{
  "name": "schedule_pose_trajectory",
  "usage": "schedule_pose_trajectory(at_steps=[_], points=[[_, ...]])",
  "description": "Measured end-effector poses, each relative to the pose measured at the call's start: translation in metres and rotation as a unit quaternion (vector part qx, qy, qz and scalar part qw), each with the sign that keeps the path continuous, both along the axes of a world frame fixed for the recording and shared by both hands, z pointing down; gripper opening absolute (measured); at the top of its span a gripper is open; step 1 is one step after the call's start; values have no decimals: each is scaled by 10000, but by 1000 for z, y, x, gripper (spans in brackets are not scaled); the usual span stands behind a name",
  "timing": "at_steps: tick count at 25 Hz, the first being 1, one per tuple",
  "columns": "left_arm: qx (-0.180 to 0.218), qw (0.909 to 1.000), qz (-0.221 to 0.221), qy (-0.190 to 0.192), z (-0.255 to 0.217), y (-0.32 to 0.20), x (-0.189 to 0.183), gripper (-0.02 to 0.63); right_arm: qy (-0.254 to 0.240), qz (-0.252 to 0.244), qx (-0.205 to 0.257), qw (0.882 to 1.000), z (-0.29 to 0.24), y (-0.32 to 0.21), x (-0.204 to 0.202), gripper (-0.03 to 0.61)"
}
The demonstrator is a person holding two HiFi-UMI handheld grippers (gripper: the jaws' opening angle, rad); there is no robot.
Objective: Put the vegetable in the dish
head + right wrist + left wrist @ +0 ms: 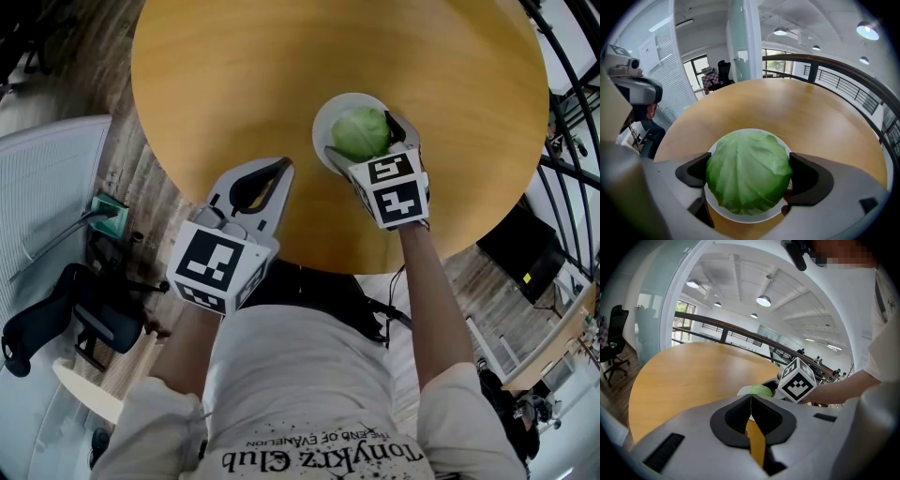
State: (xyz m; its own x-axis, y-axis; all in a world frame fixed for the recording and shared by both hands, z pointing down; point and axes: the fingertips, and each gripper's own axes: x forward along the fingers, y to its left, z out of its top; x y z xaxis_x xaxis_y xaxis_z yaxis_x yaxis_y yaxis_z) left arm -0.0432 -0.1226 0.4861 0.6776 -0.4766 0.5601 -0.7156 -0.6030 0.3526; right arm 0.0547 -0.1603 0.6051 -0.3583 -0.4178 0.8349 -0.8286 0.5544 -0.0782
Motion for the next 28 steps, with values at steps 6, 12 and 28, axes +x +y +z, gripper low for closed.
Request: schedule_pose_trajectory(at_steps=[6,12,28], points=[[-30,10000,-21,-11,3,0,-2,23,60,-56,-56,10000,5,-1,-2,495],[-36,10000,-34,-11,4,1,-3,23,114,-133,-91,9998,7,0,-3,495],[-95,9999,-47,-31,4,3,-6,23,-50,-38,-46,10000,0,-4,-3,495]])
